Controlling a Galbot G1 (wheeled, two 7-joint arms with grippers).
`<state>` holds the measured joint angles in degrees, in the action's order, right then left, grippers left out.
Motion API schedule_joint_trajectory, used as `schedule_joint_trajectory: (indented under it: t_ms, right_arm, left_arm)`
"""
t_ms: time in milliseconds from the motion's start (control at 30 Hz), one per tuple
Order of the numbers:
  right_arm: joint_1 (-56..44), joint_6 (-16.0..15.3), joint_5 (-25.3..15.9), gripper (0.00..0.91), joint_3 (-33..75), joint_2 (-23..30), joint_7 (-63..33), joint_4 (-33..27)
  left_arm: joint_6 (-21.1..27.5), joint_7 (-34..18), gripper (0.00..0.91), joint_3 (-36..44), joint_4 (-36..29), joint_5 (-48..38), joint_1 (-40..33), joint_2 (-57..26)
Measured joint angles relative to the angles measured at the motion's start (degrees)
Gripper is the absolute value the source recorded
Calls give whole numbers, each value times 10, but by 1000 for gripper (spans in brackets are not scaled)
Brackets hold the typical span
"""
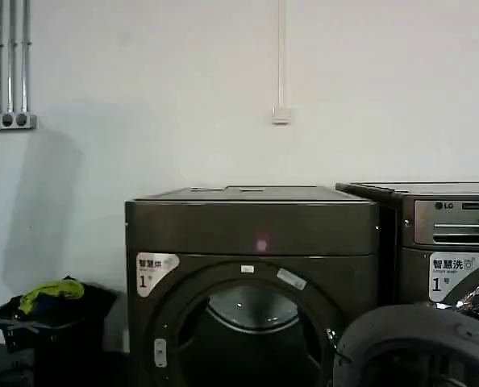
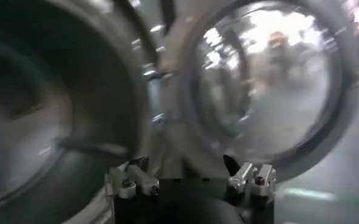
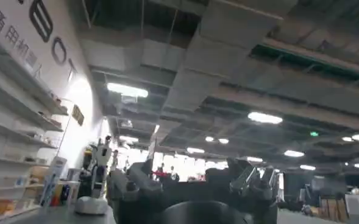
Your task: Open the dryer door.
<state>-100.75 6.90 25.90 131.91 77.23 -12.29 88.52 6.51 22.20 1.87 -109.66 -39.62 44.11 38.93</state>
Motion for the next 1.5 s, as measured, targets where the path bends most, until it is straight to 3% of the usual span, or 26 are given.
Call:
schedule_joint_trajectory:
  t_ms: [200,367,867,1333,1500]
  right_arm:
    - [0,1,-3,907,6,-3,2,-16]
    - [1,2,-4,907,5,-3,3,-23]
    - [5,7,-10,907,4,-6,6,-39]
    - [12,15,-21,907,-2,-6,7,-53]
    - [17,16,-23,907,-8,-4,7,-52]
  left_arm:
    - [59,-48,907,-89,-32,-5,82,-42]
    - [137,-78,907,-156,-48,-48,116,-66]
    - [353,-39,907,-357,-2,-148,187,-134]
    - [357,-11,907,-446,98,-186,226,-187]
    - [357,-47,907,-450,123,-231,238,-202]
